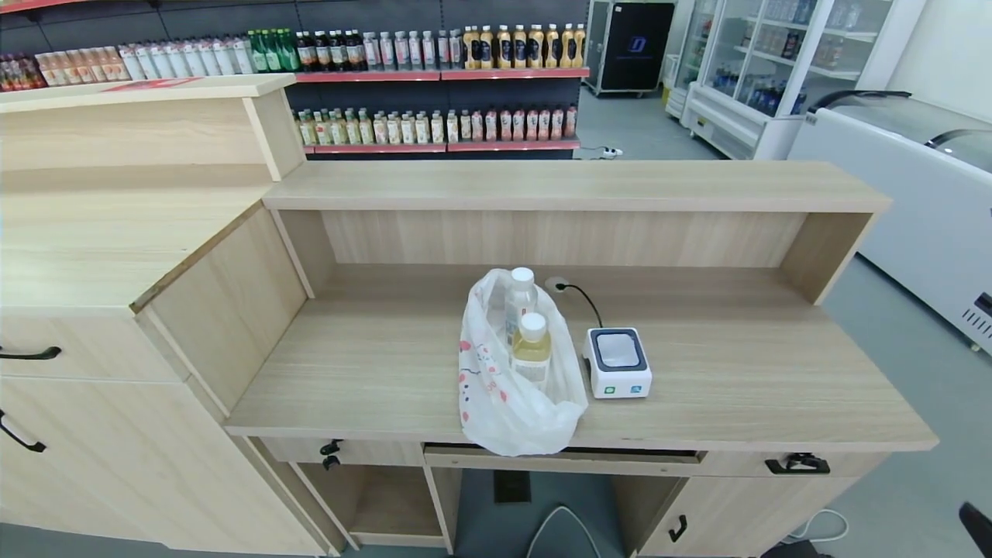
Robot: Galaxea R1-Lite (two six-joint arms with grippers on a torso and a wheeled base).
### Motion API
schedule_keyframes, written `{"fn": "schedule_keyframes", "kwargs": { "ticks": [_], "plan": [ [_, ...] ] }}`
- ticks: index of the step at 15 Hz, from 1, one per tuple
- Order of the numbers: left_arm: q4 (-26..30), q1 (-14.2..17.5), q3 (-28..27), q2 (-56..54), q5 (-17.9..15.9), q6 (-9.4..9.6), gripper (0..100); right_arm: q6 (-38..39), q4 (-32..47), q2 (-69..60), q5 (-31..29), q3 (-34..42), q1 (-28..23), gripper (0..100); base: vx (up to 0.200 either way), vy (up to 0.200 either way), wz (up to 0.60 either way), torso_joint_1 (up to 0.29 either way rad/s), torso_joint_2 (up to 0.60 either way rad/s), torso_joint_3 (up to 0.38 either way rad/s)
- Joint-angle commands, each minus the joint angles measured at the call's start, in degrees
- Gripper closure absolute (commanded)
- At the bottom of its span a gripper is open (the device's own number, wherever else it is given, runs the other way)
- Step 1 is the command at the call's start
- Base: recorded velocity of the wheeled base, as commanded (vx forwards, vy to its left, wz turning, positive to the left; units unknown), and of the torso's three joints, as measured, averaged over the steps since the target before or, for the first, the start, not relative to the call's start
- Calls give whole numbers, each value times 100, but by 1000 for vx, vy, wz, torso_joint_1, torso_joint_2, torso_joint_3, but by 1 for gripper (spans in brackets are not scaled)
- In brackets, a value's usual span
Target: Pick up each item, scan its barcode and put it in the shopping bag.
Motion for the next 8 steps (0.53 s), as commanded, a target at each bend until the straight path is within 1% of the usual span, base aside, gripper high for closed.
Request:
{"fn": "schedule_keyframes", "kwargs": {
  "ticks": [1,8],
  "plan": [
    [0,0,0,-2,4,-3,100,-29,1471,-2353,79,73,142,0,0,0,0,0,0,0],
    [0,0,0,-2,4,-3,100,182,1480,-2546,0,73,45,0,0,0,0,0,0,0]
  ]
}}
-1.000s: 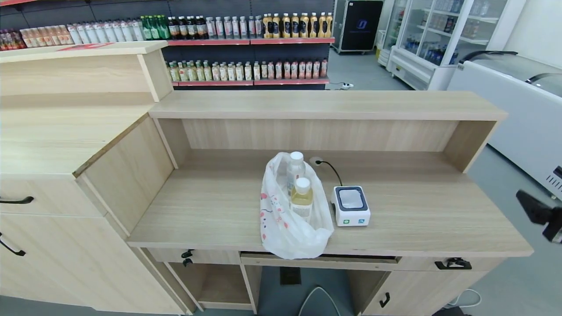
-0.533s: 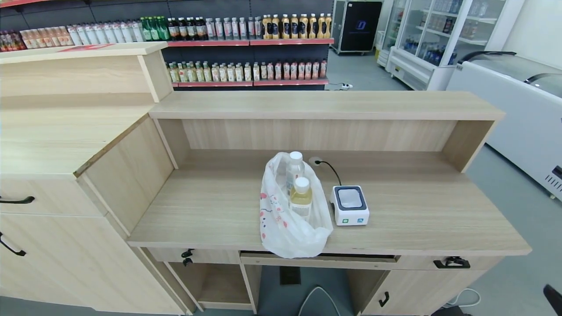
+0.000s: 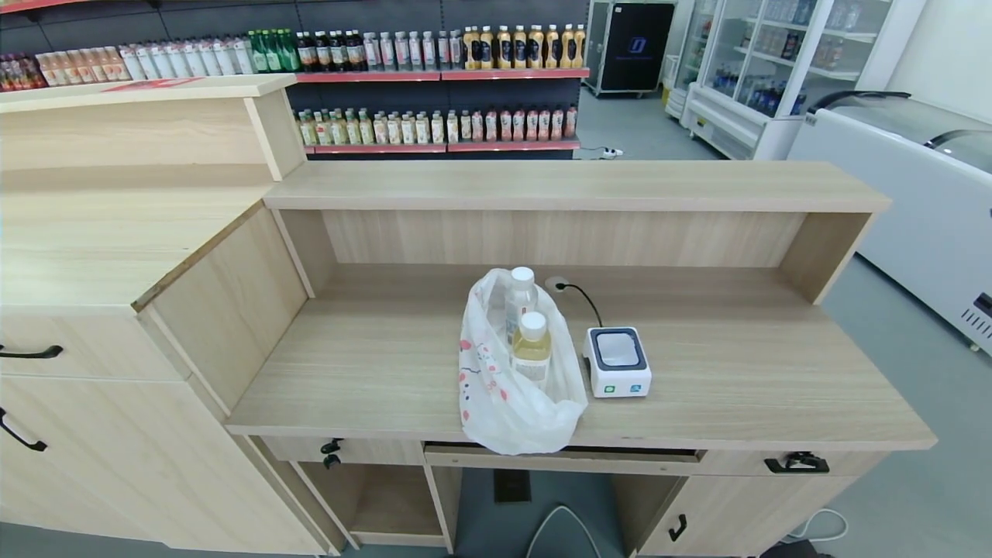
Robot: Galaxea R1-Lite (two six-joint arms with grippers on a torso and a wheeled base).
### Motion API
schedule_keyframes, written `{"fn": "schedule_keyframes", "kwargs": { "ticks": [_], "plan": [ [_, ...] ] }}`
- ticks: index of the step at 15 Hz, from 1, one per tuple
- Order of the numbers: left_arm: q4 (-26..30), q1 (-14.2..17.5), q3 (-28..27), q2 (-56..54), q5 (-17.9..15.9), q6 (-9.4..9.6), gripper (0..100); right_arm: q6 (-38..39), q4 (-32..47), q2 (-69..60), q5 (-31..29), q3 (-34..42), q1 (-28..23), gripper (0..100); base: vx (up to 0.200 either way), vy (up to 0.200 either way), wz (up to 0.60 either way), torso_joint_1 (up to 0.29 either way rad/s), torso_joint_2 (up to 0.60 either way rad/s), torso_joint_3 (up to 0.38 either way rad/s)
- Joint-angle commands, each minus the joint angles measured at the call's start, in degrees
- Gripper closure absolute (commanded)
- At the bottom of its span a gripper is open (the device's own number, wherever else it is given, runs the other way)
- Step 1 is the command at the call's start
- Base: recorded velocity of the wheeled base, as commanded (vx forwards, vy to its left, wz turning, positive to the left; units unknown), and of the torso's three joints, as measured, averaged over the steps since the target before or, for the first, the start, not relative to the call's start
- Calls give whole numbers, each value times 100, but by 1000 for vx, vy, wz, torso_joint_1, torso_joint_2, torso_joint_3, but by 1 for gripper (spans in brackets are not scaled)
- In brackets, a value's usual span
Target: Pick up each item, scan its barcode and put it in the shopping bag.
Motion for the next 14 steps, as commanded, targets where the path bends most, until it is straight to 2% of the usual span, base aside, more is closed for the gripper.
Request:
{"fn": "schedule_keyframes", "kwargs": {
  "ticks": [1,14],
  "plan": [
    [0,0,0,-2,2,6,100,8,-3,-120,-3,2,-9,0,0,0,0,0,0,0],
    [0,0,0,-2,2,-3,100,8,-3,-120,-3,2,-9,0,0,0,0,0,0,0]
  ]
}}
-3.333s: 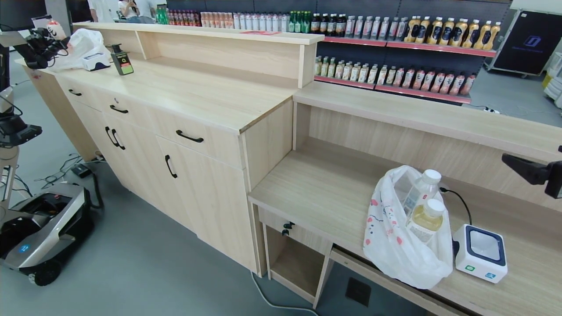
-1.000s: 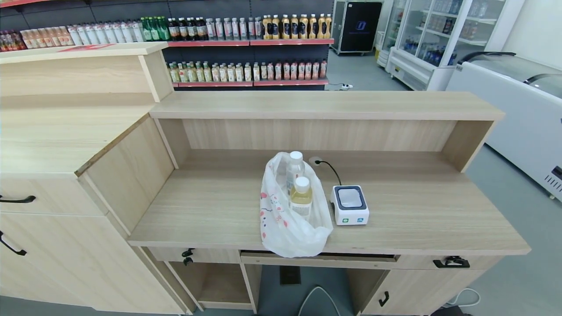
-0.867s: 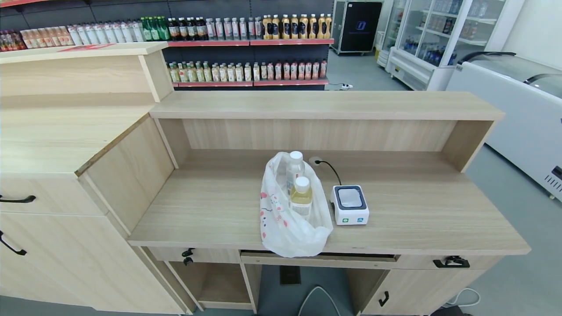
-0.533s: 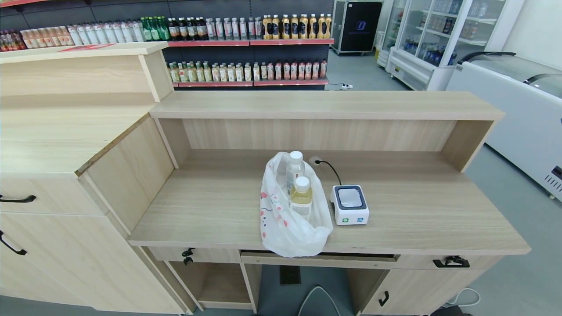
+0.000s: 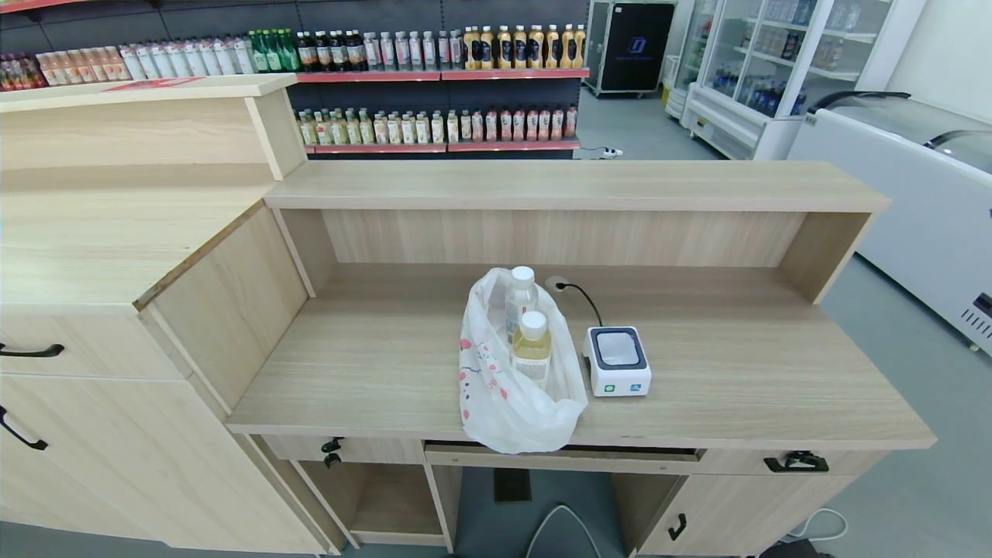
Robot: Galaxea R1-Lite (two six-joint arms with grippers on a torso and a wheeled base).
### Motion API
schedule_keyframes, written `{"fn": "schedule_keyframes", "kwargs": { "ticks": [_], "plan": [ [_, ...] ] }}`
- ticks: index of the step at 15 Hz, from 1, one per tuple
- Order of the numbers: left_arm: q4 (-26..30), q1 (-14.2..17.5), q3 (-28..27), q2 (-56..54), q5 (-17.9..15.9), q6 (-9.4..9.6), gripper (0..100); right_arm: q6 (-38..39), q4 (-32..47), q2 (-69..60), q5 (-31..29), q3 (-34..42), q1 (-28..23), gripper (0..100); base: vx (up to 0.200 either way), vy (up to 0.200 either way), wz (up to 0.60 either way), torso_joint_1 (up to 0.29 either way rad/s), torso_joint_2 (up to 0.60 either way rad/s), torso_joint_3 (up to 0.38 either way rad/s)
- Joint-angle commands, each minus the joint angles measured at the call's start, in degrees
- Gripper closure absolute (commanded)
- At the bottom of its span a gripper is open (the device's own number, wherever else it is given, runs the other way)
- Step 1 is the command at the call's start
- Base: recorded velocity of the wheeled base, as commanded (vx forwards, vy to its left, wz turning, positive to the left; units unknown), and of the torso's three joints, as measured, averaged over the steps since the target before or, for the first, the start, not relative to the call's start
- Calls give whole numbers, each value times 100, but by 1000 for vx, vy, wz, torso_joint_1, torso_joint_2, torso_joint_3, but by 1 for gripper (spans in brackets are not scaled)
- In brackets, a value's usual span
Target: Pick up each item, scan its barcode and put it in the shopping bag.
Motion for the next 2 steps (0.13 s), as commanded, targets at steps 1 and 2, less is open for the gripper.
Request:
{"fn": "schedule_keyframes", "kwargs": {
  "ticks": [1,2],
  "plan": [
    [0,0,0,-2,4,-3,100,6,-2,16,-2,0,2,0,0,0,0,0,0,0],
    [0,0,0,-2,4,-3,100,14,-2,16,7,0,2,0,0,0,0,0,0,0]
  ]
}}
